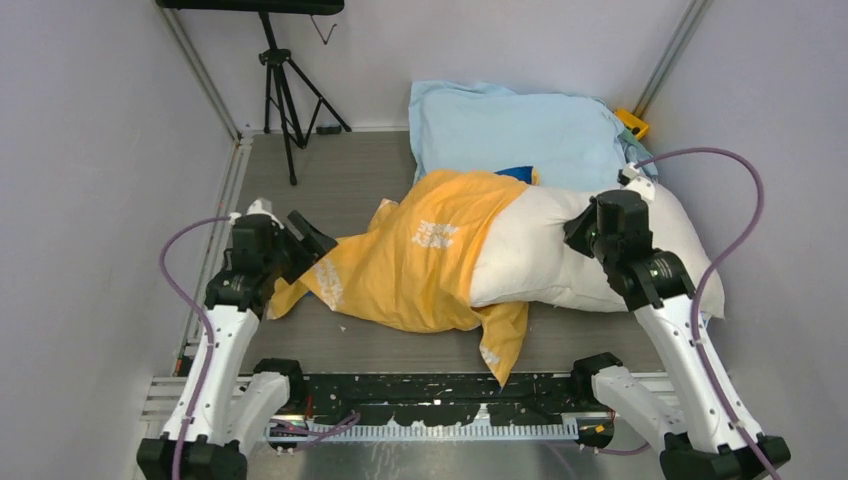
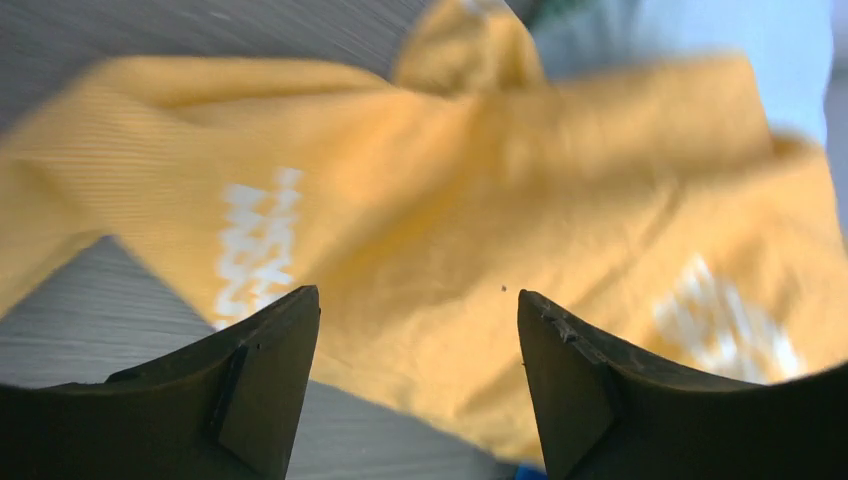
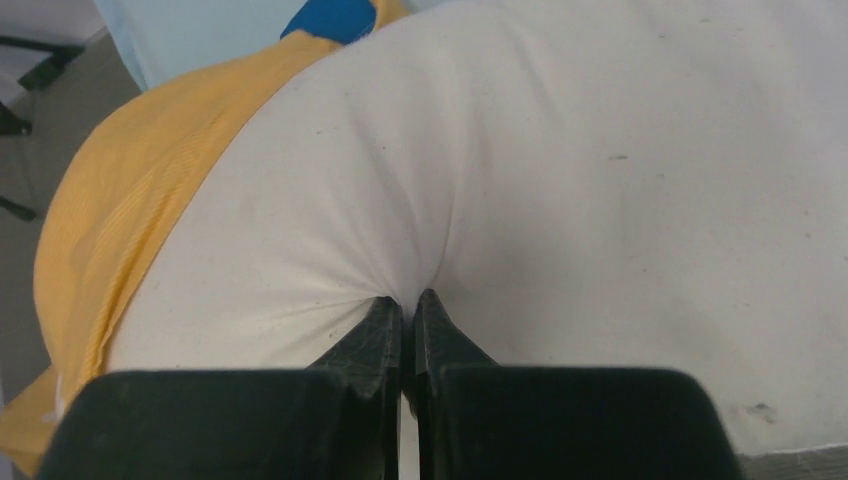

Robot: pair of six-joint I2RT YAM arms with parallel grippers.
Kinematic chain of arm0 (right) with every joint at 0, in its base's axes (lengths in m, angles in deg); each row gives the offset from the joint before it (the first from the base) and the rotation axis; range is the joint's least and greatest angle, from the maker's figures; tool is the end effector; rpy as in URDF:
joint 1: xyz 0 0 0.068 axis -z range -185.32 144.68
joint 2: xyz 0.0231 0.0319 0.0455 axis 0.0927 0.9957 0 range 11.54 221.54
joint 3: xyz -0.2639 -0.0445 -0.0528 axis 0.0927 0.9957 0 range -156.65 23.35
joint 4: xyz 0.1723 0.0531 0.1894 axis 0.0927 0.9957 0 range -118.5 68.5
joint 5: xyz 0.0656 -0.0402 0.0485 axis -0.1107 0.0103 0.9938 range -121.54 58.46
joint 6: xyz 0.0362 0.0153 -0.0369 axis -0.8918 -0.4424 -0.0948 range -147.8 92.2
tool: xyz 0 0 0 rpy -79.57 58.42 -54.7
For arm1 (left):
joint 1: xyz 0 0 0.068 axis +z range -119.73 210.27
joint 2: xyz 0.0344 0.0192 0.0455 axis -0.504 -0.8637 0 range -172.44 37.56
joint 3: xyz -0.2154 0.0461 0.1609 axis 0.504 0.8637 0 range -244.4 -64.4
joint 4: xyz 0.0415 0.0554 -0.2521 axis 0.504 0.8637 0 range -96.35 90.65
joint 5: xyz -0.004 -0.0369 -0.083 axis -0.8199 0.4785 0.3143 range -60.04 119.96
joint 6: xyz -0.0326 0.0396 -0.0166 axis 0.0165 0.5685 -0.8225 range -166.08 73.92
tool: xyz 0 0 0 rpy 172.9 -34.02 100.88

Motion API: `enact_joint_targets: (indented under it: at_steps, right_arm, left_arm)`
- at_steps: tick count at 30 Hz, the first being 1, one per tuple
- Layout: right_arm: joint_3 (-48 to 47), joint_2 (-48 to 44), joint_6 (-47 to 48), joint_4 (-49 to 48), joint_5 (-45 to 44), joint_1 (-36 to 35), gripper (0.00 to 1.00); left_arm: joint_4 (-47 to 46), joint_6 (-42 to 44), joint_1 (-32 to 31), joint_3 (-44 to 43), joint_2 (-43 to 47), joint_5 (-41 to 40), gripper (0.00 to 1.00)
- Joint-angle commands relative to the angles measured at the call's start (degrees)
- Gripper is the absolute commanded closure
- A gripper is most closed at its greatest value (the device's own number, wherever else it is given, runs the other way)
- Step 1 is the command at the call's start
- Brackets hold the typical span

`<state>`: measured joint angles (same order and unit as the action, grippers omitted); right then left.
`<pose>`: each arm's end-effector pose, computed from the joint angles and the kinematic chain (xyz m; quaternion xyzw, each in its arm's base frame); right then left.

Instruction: Remove the pillowcase from the pillow

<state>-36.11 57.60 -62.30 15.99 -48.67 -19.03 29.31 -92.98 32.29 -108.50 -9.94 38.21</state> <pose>0.1519 0.0263 0.3630 0.2273 0.8337 0.0802 0.4968 0.1747 0.0011 0.2846 -0.3447 0.8325 -0.2237 0.3716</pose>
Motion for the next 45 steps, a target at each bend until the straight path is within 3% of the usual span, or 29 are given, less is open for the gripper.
enact_joint_targets:
  at_steps: [1,3,5,13,14,15,16,22,27,32,36,38,39,41,42,45]
  right_arm:
    - [-1.4,3.3,-3.7,-11.2,9.6,0.3,1.0]
    - [-1.1,3.8,-4.2,-11.2,9.6,0.3,1.0]
    - [-0.8,3.8,-4.5,-11.3,9.3,0.3,1.0]
    - [-1.0,3.5,-4.6,-10.4,9.0,0.3,1.0]
    - [-1.1,3.5,-4.7,-10.4,9.1,0.3,1.0]
    - [-1.1,3.4,-4.8,-10.4,9.1,0.4,1.0]
    - [-1.1,3.4,-4.7,-10.4,9.2,0.3,1.0]
    - [-1.5,3.3,-4.5,-10.0,9.1,0.3,1.0]
    - [-1.4,3.0,-4.5,-9.9,8.9,0.3,1.0]
    - [-1.1,2.7,-4.8,-9.9,8.9,0.4,1.0]
    - [-1.2,2.3,-4.6,-10.0,8.5,0.3,1.0]
    - [-1.2,2.0,-4.5,-9.9,8.0,0.3,1.0]
    - [-1.2,1.9,-4.4,-9.9,7.8,0.3,1.0]
    - [-1.1,1.8,-4.5,-9.9,7.5,0.3,1.0]
    - [-1.2,1.6,-4.4,-9.8,7.3,0.4,1.0]
    - [-1.1,1.1,-4.4,-9.1,5.1,0.3,1.0]
  left_arm:
    - [-5.6,6.5,-12.8,-3.2,3.6,9.8,0.24]
    - [-13.4,6.7,-16.7,-1.2,3.9,18.6,0.24]
    - [-16.7,8.6,-21.3,0.3,3.7,20.4,0.23]
    - [-18.7,17.7,-40.9,3.0,0.3,4.2,0.19]
    - [-18.7,18.8,-43.2,2.8,-0.5,1.5,0.15]
    - [-18.7,20.4,-45.3,2.5,-1.3,-0.8,0.03]
    - [-18.7,21.8,-47.3,2.3,-2.0,-2.4,0.01]
    - [-19.9,27.3,-56.4,0.9,-7.1,-10.9,0.0]
    - [-24.0,27.4,-59.1,1.0,-11.0,-12.6,0.02]
    - [-37.6,25.6,-59.7,7.0,-13.7,-10.6,0.18]
    - [-43.0,25.1,-59.8,8.5,-16.4,-9.1,0.3]
    - [-43.6,25.1,-59.8,8.6,-17.7,-8.5,0.45]
    - [-43.8,25.0,-59.7,8.7,-17.9,-8.5,0.58]
    - [-43.4,24.1,-59.8,9.2,-17.3,-9.6,0.93]
    - [-42.8,23.3,-59.8,9.7,-16.6,-11.3,1.0]
    - [-41.4,21.3,-59.4,12.3,-12.7,-17.0,1.0]
